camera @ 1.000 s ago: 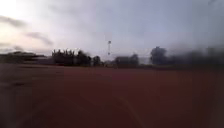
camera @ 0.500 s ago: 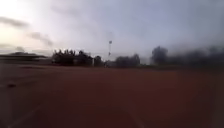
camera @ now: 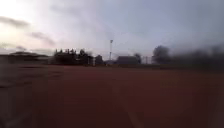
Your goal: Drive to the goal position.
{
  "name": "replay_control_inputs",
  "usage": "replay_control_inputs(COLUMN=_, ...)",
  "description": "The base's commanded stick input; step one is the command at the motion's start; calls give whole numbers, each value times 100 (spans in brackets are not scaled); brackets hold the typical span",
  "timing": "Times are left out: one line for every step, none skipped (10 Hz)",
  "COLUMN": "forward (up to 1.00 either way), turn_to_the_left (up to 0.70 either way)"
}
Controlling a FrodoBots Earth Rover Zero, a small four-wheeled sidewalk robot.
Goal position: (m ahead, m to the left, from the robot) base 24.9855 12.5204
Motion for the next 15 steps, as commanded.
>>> replay_control_inputs(forward=70, turn_to_the_left=0)
replay_control_inputs(forward=70, turn_to_the_left=0)
replay_control_inputs(forward=70, turn_to_the_left=0)
replay_control_inputs(forward=70, turn_to_the_left=0)
replay_control_inputs(forward=70, turn_to_the_left=0)
replay_control_inputs(forward=70, turn_to_the_left=0)
replay_control_inputs(forward=70, turn_to_the_left=0)
replay_control_inputs(forward=70, turn_to_the_left=0)
replay_control_inputs(forward=70, turn_to_the_left=0)
replay_control_inputs(forward=70, turn_to_the_left=0)
replay_control_inputs(forward=70, turn_to_the_left=0)
replay_control_inputs(forward=70, turn_to_the_left=0)
replay_control_inputs(forward=70, turn_to_the_left=0)
replay_control_inputs(forward=70, turn_to_the_left=0)
replay_control_inputs(forward=70, turn_to_the_left=0)
